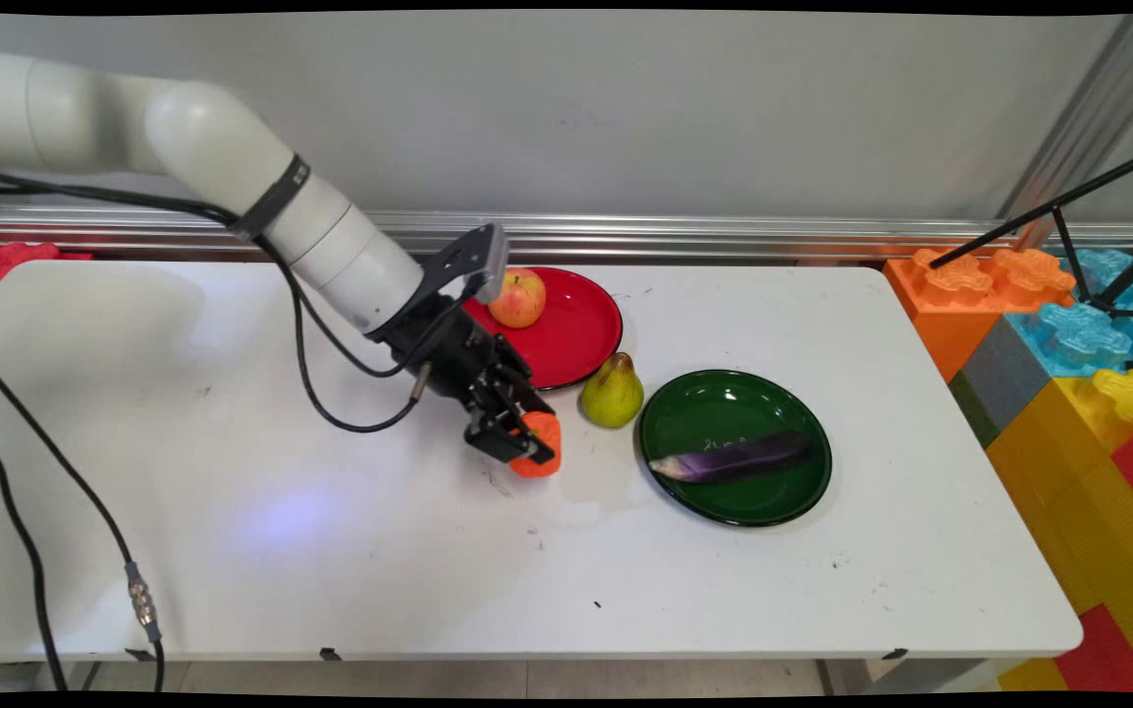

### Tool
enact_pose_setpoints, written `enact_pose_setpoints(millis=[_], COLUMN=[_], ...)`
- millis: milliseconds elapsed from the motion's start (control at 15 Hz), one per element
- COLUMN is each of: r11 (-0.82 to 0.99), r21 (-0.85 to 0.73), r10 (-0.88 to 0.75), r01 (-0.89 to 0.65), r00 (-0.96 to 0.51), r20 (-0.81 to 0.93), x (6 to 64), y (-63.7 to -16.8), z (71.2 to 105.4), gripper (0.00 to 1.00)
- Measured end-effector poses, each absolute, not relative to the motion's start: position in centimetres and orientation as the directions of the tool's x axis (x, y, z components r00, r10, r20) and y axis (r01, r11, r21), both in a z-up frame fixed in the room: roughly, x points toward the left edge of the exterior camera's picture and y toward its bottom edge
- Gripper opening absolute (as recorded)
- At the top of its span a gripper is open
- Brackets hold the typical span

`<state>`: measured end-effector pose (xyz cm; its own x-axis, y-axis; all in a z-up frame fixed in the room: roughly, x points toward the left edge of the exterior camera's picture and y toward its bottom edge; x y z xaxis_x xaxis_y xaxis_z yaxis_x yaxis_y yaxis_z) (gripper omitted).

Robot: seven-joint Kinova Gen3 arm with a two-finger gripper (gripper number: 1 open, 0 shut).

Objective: Place the picked object on the table

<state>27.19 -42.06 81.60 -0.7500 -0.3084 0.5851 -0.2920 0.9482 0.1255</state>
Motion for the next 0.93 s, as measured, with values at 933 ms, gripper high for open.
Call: enact_pose_setpoints(millis=[933], r11=[0.941], r21=[0.108], r10=[-0.323], r01=[-0.321], r00=[-0.756], r20=[0.57], x=[31.0], y=[-42.8], z=[76.4], gripper=[0.0])
